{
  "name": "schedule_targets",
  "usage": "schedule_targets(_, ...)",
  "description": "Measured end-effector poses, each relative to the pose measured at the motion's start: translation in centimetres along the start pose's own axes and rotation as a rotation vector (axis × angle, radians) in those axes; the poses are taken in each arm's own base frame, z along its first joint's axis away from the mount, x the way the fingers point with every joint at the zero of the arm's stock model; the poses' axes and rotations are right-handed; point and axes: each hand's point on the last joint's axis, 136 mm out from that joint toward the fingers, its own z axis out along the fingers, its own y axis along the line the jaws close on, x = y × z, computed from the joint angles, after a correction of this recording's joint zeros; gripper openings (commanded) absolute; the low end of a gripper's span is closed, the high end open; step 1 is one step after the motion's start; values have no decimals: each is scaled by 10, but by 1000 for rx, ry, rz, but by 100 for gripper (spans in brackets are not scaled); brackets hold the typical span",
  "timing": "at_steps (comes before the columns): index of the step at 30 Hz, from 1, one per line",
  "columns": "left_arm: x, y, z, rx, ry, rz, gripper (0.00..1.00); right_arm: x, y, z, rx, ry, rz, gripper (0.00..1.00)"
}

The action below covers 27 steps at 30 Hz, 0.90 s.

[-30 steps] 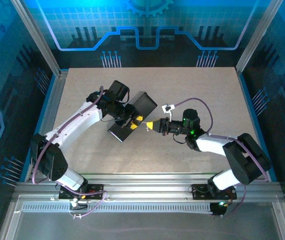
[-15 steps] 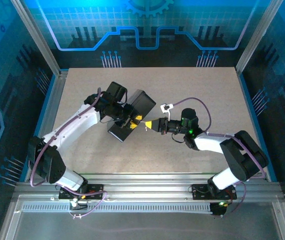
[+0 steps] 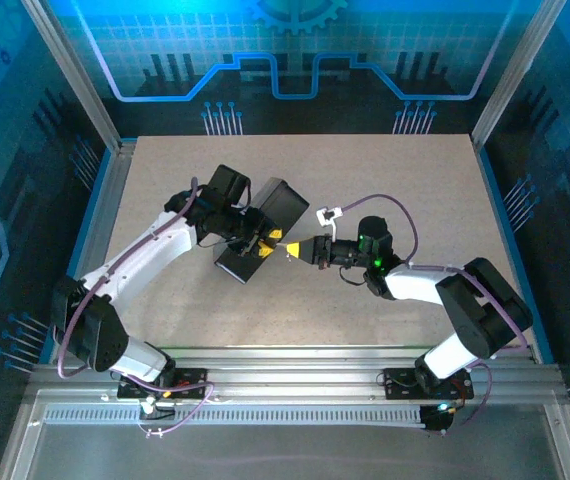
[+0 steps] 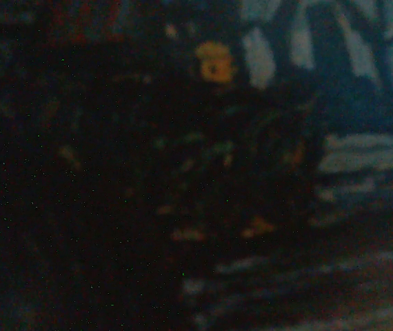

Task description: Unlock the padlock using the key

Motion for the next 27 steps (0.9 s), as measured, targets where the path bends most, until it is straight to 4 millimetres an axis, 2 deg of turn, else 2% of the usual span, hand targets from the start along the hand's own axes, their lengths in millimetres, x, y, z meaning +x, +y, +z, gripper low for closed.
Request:
schedule_targets(11,-1,2,-1,17,-6,-4,0,3,-16,7,16,2,70,0)
schedule_targets(27,-3,5,-4,21,-11,-22,0,-5,-9,6,21,-32,50,0)
